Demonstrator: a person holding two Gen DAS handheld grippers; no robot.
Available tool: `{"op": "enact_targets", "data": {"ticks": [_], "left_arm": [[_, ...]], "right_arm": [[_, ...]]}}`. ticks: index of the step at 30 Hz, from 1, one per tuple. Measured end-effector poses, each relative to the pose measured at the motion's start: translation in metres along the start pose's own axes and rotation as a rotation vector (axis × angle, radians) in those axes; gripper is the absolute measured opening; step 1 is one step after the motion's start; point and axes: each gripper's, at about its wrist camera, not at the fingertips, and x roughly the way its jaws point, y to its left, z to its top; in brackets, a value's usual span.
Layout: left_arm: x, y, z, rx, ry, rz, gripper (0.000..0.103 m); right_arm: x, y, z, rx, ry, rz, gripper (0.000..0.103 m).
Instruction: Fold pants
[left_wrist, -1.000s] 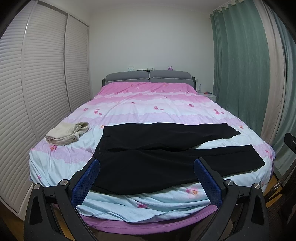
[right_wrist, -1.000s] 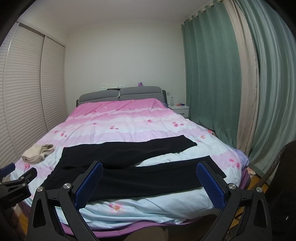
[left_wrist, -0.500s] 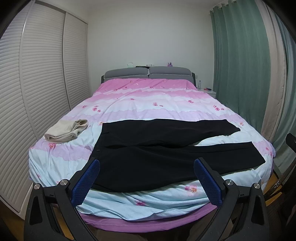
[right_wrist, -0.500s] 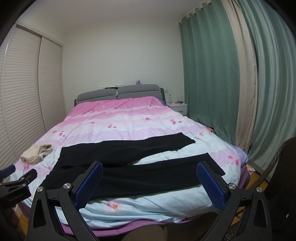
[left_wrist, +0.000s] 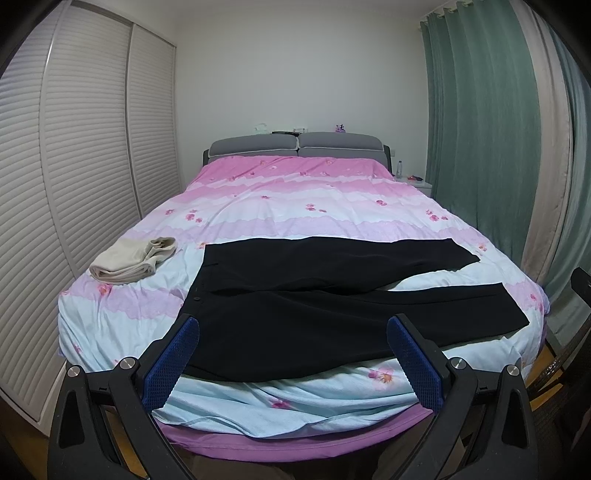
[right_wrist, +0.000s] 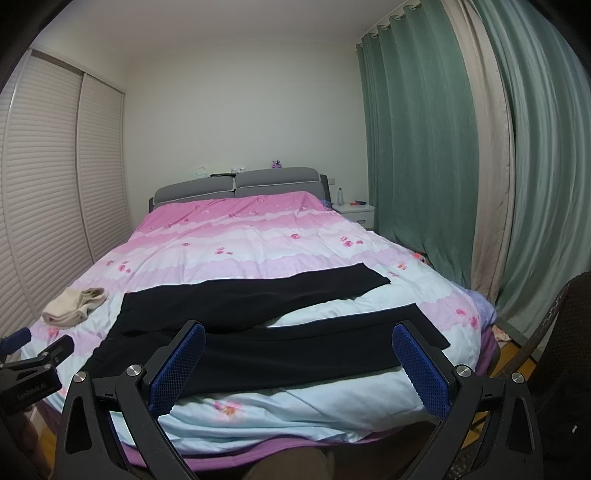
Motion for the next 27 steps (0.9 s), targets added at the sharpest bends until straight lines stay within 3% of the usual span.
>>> {"op": "enact_targets", "data": {"ticks": [7,15,21,27], "left_arm": [[-0.002,-0.003,0.0,0.027,-0.022,0.01,0.103],[0.023,-0.033,0.03,0.095,-0.078,-0.028,0.103],[0.074,-0.069,0.062,0.212,-0.045,-0.04,0.103],[0.136,-0.106,0.096,0.208,-0.027,-0.104,0.103]], "right_arm": [[0.0,-0.001,0.0,0.002,0.001,0.0,0.102],[0.012,-0.012,0.011,0.0,-0.016,-0.014,0.102],[0.045,-0.022,0.035,-0.016,-0.044,-0.053,0.102],[0.102,-0.035,0.059,-0.007,-0.031,-0.065,0.102]]}}
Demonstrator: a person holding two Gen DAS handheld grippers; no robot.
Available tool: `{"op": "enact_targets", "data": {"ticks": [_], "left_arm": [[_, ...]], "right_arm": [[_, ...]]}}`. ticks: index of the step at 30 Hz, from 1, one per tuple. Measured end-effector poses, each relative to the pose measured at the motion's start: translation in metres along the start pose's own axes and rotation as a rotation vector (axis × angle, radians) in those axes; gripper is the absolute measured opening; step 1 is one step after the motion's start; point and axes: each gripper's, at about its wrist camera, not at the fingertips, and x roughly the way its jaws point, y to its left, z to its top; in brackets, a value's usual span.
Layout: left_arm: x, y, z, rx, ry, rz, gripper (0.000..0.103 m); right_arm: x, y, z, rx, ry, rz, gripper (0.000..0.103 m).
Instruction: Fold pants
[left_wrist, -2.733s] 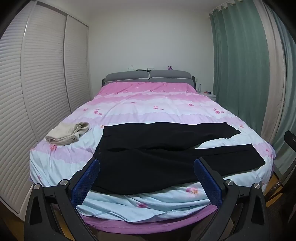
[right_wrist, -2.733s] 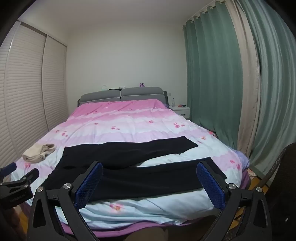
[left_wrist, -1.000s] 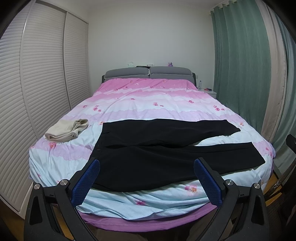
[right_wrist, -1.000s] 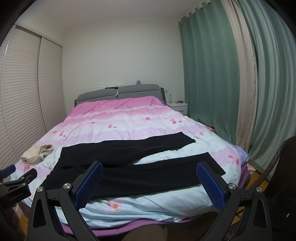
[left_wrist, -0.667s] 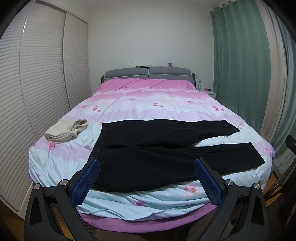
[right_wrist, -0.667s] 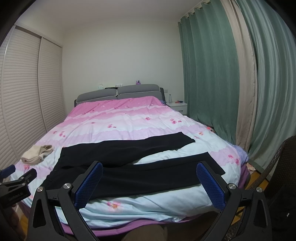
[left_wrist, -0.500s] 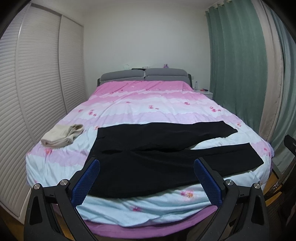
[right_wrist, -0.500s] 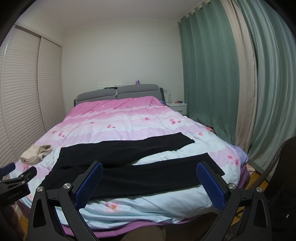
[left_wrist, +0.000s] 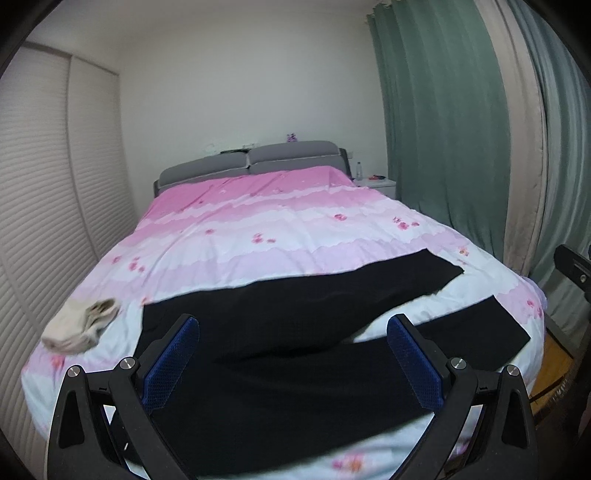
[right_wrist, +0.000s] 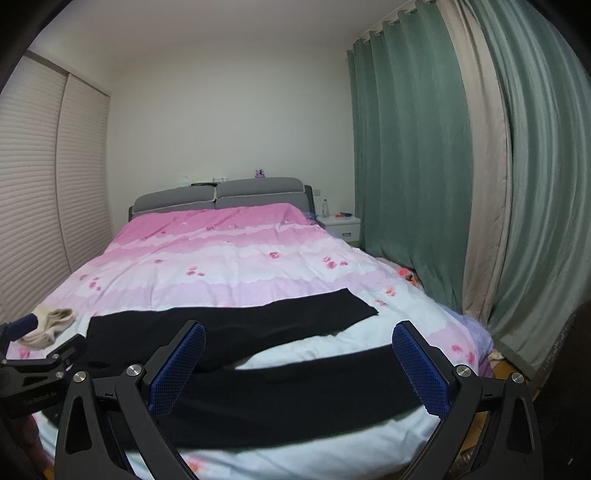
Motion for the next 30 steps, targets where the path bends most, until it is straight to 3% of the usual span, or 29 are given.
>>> {"op": "enact_targets", "data": {"ticks": [11,17,24,30], "left_arm": [[0.148,-0.061,0.074,0.032,-0.004,-0.116,0.103],[0.237,-0.098,0.104,0.06,0.044,-0.174,0.103],[0.344,-0.144,0.116,0.098,0.128,-0.24,0.102],[0.438,-0.185,0.103,0.161,0.26,-0.301,0.092]], "right_arm": [[0.153,-0.025,0.04,-0.061,0.052,-0.102,0.102],[0.263,-0.047,0.059,-0.051,0.142,-0.087,0.102],[0.393,-0.074,0.06,-0.066,0.291,-0.06,0.102],[0.502,-0.107,0.043,-0.077,0.419,-0.041,0.102]]}}
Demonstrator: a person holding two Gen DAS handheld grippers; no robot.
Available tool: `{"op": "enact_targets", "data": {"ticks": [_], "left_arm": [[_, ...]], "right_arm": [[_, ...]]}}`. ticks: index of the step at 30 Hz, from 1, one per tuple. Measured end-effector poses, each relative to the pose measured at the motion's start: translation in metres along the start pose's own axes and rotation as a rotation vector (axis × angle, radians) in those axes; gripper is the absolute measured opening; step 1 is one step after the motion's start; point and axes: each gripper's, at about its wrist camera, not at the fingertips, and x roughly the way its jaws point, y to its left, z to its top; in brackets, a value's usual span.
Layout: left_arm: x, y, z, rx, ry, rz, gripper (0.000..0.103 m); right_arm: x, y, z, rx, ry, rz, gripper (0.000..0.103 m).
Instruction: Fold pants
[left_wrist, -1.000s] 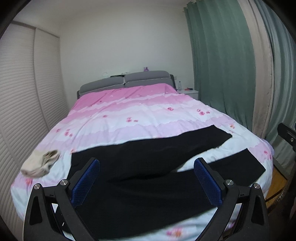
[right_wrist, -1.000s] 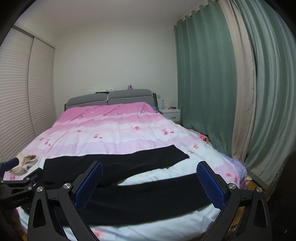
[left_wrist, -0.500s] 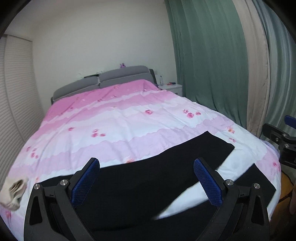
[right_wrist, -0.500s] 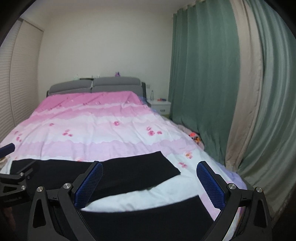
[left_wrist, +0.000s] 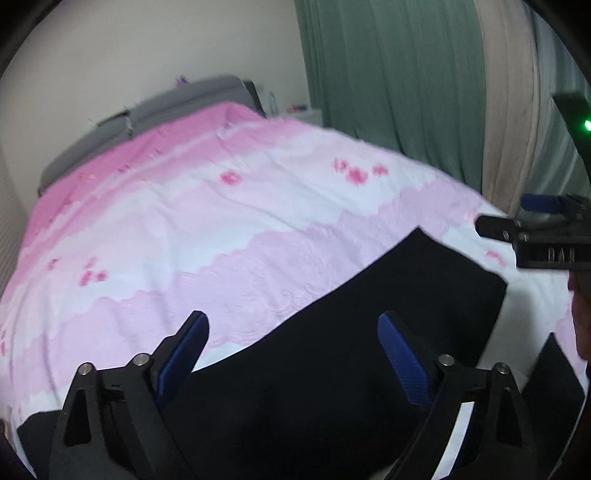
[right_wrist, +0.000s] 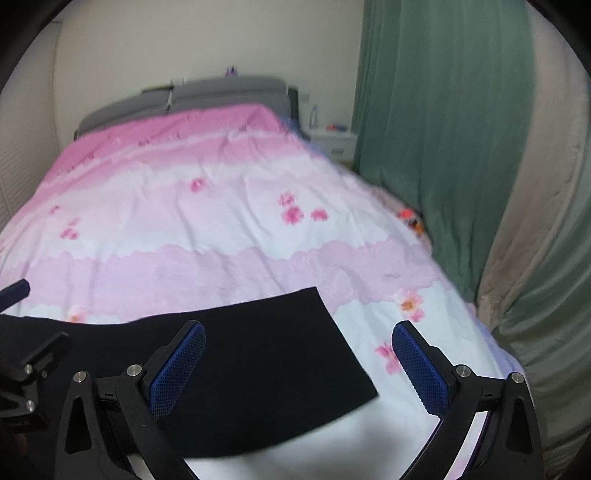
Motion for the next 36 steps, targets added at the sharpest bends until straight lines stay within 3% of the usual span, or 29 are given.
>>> {"op": "enact_targets", "data": {"ticks": [7,14,21,25,26,27,28,31,35,36], "left_arm": [[0.065,-0.013,0.005,0.017,0.083,-0.089,0.085],[0.099,-0.011,-0.006,0.044,0.135,-0.113,0.08],[0.13,-0.002,-0.021,0.049,0.197,-0.112,0.072],[0.147,0.004,-0.023,0.015,0.224,-0.142,0.07],[0.15,0.006,-0.022,-0.003,0.227,-0.149,0.064],[0.15,0.006,-0.021,-0.017,0.226,-0.156,0.058],[0.15,0.007,-0.02,-0.024,0.227,-0.164,0.049],[0.148,0.003,-0.019,-0.004,0.23,-0.164,0.03],[0.14,0.009,-0.021,-0.026,0.227,-0.181,0.007],[0.137,0.01,-0.022,-0.029,0.226,-0.189,0.005]], "right_arm": [[0.104,-0.022,0.015,-0.041,0.154,0.082,0.102],[0.17,-0.03,0.018,-0.096,0.23,0.104,0.099],[0.212,-0.034,0.004,-0.078,0.336,0.156,0.078],[0.222,-0.027,-0.001,-0.101,0.34,0.178,0.075],[0.224,-0.026,-0.001,-0.1,0.342,0.187,0.072],[0.226,-0.026,-0.002,-0.095,0.345,0.204,0.061],[0.227,-0.025,-0.001,-0.091,0.347,0.222,0.04],[0.227,-0.026,0.0,-0.093,0.355,0.239,0.015],[0.213,-0.033,0.004,-0.084,0.309,0.284,0.009],[0.206,-0.038,0.001,-0.085,0.297,0.288,0.008]]}}
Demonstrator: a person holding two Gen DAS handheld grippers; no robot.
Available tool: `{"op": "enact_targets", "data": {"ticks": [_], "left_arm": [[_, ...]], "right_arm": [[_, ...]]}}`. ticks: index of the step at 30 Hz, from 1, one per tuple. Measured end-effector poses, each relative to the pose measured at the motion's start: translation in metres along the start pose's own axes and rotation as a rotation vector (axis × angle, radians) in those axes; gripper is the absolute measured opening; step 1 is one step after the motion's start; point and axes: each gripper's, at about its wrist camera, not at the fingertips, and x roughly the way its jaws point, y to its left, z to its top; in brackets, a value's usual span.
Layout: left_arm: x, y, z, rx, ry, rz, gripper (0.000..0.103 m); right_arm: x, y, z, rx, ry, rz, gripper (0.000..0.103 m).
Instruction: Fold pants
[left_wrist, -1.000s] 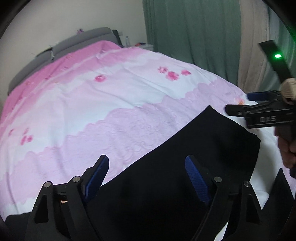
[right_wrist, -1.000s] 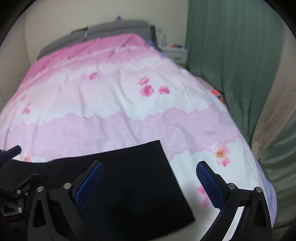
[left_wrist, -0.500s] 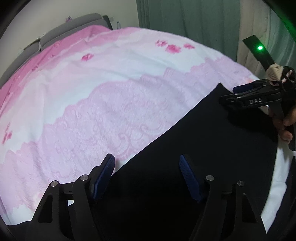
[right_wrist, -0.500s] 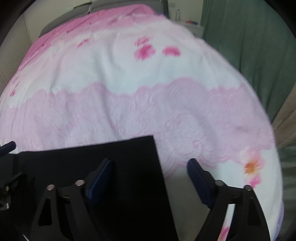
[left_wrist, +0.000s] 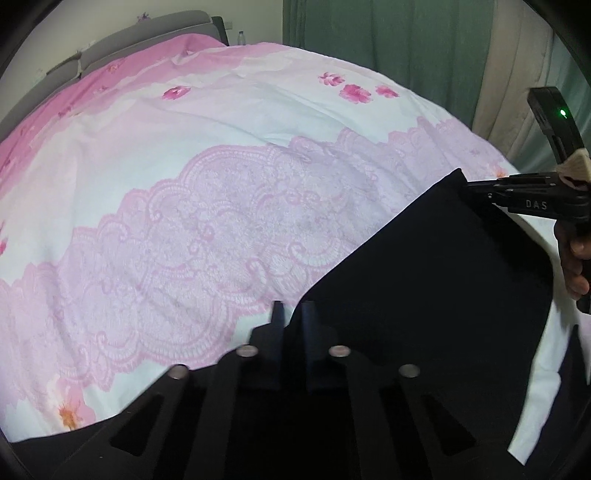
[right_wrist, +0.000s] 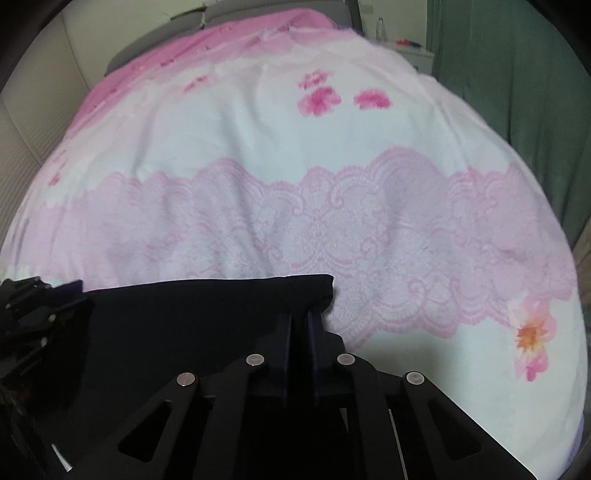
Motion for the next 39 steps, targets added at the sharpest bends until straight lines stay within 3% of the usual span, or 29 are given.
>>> {"op": "enact_targets", "data": {"ticks": [10,18,28,36,39], "left_arm": [[-0.065,-0.026,-0.019,0.042,-0.066,-0.024,0.004],[-0.142,-0.057,-0.059,0.052,-0.129,-0.062,0.004],[-0.199,-0.131,-0.159,0.101,-0.111,-0.116,0.004],[-0.183,-0.171,-0.227,0.076,-0.029,-0.154,0.005],[-0.176,-0.182,-0.246,0.099,-0.031,-0.129,0.005]], "right_arm": [[-0.098,0.012,-0.026,-0.08,-0.171,0.014,0.007],[-0.195,0.044,-0.083,-0.241,-0.298,0.02,0.006],[-0.257,0.062,-0.217,-0.411,-0.204,-0.021,0.006],[-0.247,0.067,-0.303,-0.582,-0.041,-0.091,0.005],[-0.233,0.074,-0.333,-0.7,0.019,-0.139,0.005]]}}
